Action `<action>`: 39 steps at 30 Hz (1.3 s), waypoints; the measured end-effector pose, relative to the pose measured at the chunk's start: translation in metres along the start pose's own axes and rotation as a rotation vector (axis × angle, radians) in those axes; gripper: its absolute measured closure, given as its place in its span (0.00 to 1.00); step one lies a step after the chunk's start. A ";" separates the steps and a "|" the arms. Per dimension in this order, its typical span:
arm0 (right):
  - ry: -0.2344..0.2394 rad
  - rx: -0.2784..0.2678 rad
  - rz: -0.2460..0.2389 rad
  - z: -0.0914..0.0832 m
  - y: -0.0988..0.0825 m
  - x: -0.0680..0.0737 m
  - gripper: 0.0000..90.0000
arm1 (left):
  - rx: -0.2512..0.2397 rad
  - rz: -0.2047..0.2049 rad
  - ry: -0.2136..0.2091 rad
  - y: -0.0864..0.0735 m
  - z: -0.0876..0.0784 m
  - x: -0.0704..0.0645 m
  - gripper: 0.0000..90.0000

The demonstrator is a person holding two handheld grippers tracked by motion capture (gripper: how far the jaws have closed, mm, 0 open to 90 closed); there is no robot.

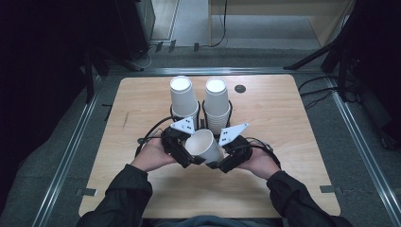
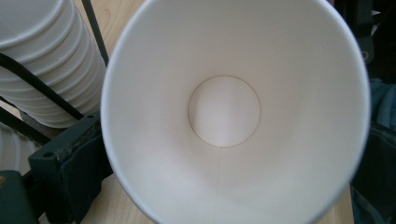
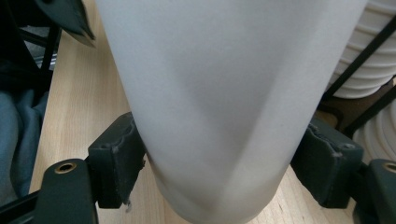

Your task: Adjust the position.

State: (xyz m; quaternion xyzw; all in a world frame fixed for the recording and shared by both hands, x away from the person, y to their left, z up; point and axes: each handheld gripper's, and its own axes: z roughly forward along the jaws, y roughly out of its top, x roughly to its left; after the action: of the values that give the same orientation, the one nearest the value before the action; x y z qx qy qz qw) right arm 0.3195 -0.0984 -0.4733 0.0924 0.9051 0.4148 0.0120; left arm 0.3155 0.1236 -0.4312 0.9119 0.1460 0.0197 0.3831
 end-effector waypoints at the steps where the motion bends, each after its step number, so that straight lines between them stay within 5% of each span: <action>1: -0.002 -0.004 0.003 -0.001 0.000 -0.001 0.26 | 0.005 -0.001 0.002 0.000 0.000 0.000 0.00; 10: -0.018 -0.032 0.030 -0.016 -0.002 -0.006 0.26 | -0.069 -0.055 0.036 -0.005 -0.009 0.005 0.00; 22: -0.043 -0.064 0.047 -0.030 -0.005 -0.010 0.26 | -0.148 -0.135 -0.008 -0.017 -0.012 0.011 0.00; 39: -0.044 -0.090 0.061 -0.033 -0.008 -0.013 0.26 | -0.201 -0.145 -0.009 -0.013 -0.003 0.006 0.00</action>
State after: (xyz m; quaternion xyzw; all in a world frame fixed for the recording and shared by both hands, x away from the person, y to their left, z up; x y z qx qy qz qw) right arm 0.3277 -0.1305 -0.4580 0.1283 0.8818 0.4532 0.0237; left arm 0.3176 0.1359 -0.4389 0.8561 0.2069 0.0023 0.4736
